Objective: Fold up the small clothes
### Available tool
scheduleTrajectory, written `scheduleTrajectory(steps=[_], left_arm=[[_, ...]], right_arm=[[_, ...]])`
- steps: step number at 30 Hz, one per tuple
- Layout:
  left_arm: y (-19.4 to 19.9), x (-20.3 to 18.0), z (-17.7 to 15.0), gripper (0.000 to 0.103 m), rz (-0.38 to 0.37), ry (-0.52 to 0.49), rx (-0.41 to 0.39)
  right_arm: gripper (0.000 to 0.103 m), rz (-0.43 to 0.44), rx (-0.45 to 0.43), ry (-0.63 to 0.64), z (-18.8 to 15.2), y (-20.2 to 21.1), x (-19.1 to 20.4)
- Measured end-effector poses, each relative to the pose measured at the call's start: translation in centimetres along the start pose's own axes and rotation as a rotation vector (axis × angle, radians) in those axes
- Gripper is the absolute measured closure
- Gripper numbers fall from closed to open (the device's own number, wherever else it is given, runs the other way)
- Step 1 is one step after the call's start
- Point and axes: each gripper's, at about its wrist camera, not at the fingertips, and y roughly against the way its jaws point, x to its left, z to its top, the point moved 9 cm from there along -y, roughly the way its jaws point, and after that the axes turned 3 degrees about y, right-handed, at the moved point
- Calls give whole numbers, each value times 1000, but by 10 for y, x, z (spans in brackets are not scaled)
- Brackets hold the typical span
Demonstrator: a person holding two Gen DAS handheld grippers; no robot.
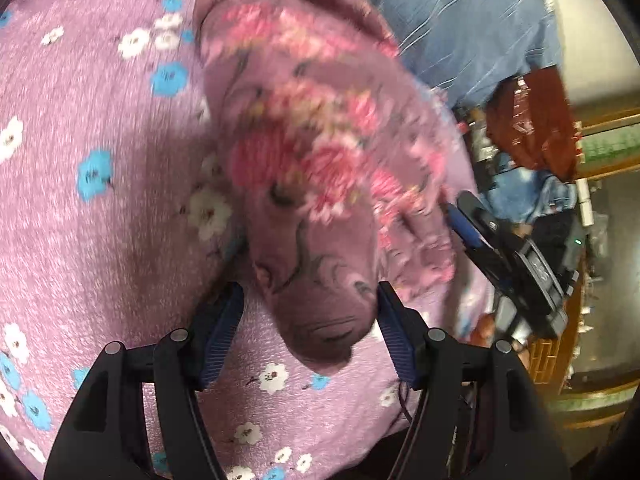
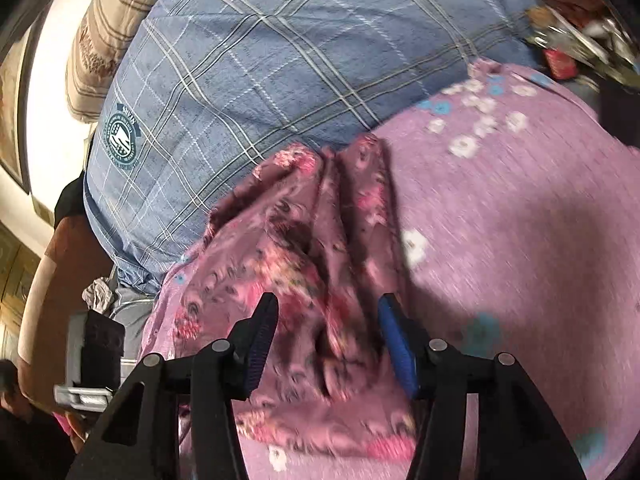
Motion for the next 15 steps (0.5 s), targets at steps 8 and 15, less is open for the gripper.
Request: scheduleTrajectory(steps=[8, 15], left_arm=[[18, -3, 2, 87, 44, 34, -117], [45, 8, -6, 87, 70, 29, -163]], right_arm=[[96, -118, 4, 168, -15, 5, 10], [98, 105, -96, 32, -17, 64, 40]])
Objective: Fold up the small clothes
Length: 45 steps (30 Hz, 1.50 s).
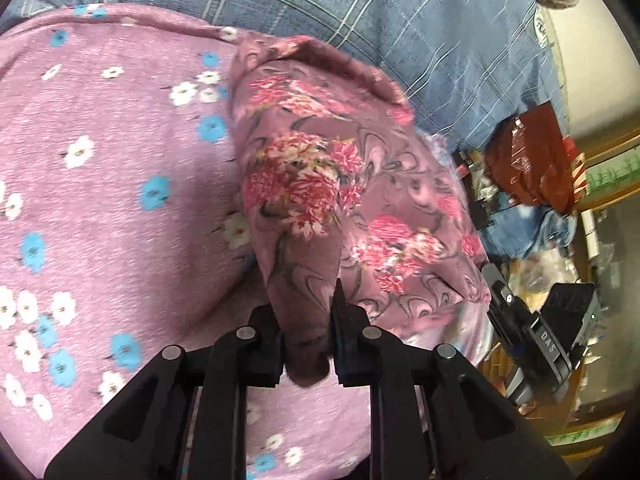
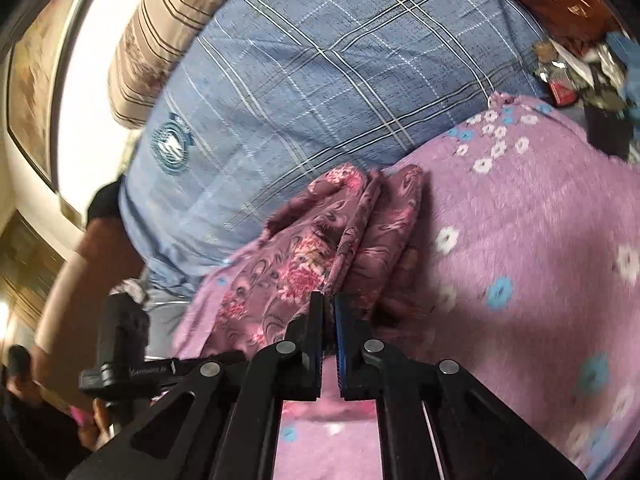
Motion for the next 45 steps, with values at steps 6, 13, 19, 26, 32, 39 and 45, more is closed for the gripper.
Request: scheduleTrajectory(steps=[6, 13, 19, 26, 32, 39, 45], left_arm=[[-30, 41, -20, 83, -9, 71, 122], [5, 19, -4, 47, -43, -65, 25], [-16, 5, -4, 46, -5, -103, 47], [-17, -2, -2, 46, -17, -95, 60], [-26, 6, -8, 43, 6, -101, 95], [-34, 7, -16, 43, 30, -110, 119], [-31, -7, -16, 43, 74, -138, 80]], right_arm=[[99, -172, 183, -21, -56, -39, -46], [77, -108, 51, -7, -5, -16, -21], [72, -98, 150, -7, -3, -69, -15], [94, 20, 97, 87, -9, -65, 15], [95, -72, 47, 1, -3, -47, -22], [68, -7, 86, -108, -18, -51, -33], [100, -49, 166, 22, -41, -55, -25]])
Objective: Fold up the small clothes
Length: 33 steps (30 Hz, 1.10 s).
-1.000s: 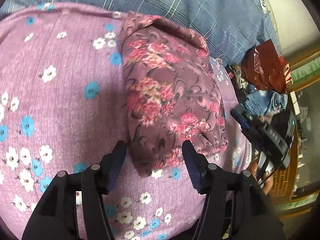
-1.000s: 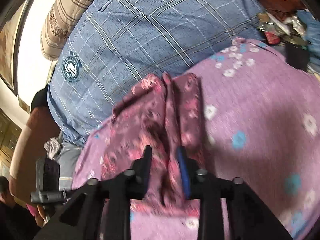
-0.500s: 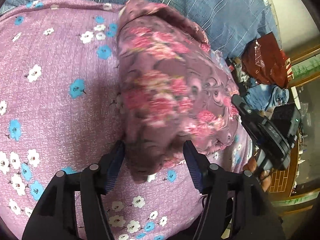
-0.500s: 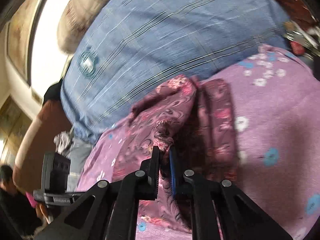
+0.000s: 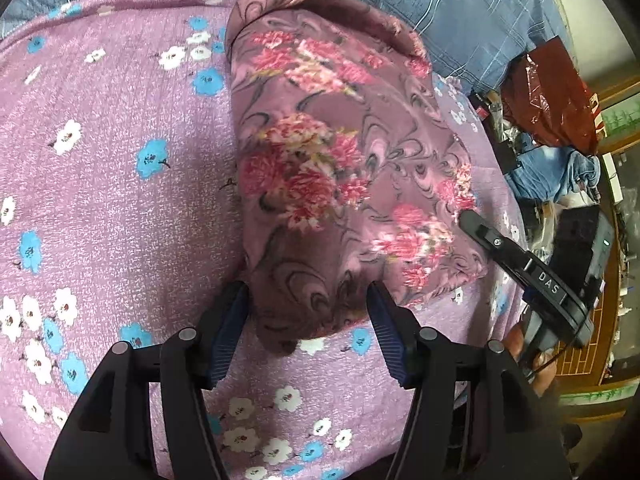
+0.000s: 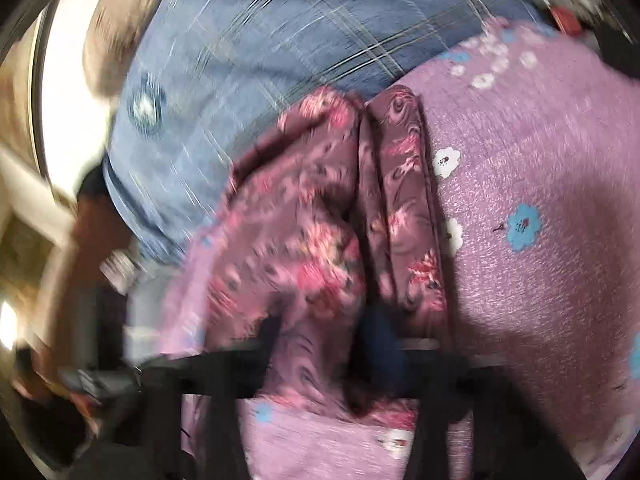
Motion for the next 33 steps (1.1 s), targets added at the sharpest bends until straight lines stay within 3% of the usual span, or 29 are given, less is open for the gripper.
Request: scheduleTrajectory(steps=[6, 11, 13, 14, 18, 20, 25, 27, 33], left_arm=[[10, -13, 3, 43, 137, -112, -117], [-11, -9, -1, 43, 168, -114, -67], [-14, -7, -2, 43, 175, -117, -66], [-14, -8, -1, 43, 180, -118, -66], [-16, -11, 1, 43, 167, -111, -68], [-15, -11, 3, 43, 163, -117, -64], [10, -5, 30, 43, 37, -88, -113], [13, 5, 51, 41, -2, -41, -117], [-16, 32, 116, 41, -2, 57, -52]], right_arm=[[100, -20, -204, 50, 27, 55, 9], [99, -184, -39, 68, -5, 8, -24], [98, -199, -43, 78, -12, 7, -25], [92, -198, -38, 82, -11, 9, -22], [87, -162, -32, 55, -1, 18, -14], [81, -141, -80, 25, 16, 30, -13], [64, -109, -174, -23, 70, 45, -14], [55, -104, -156, -19, 90, 33, -13], [52, -111, -54, -74, 136, -43, -21]])
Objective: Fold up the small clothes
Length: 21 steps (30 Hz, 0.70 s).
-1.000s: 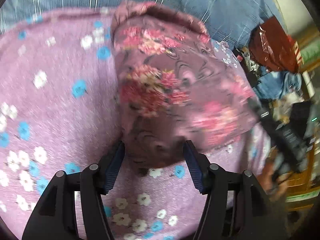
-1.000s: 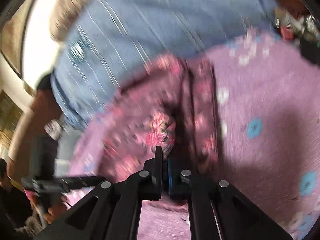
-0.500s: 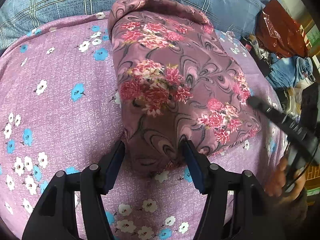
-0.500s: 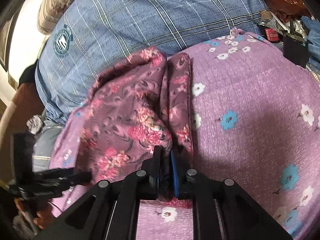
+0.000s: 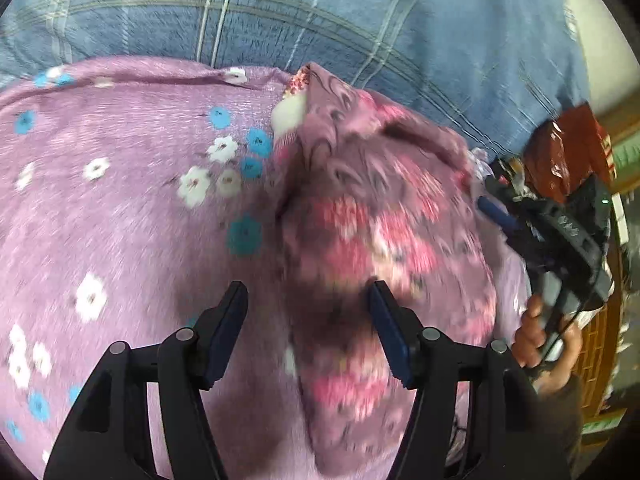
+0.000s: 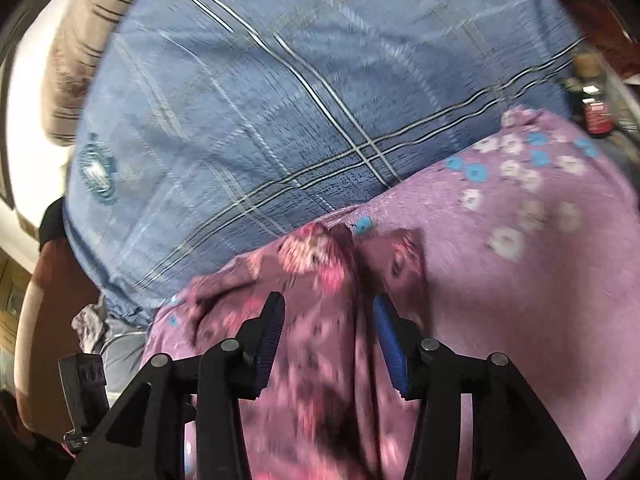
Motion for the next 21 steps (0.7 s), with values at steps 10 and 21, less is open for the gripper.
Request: scheduleTrajectory(steps=[10, 21], left_arm=[[-21, -10, 96, 42, 165, -5, -148], [-36, -11, 102, 41, 76, 66, -104]], right_arm=[[95, 3, -112, 129, 26, -14, 37], [77, 4, 56, -123, 7, -43, -32]])
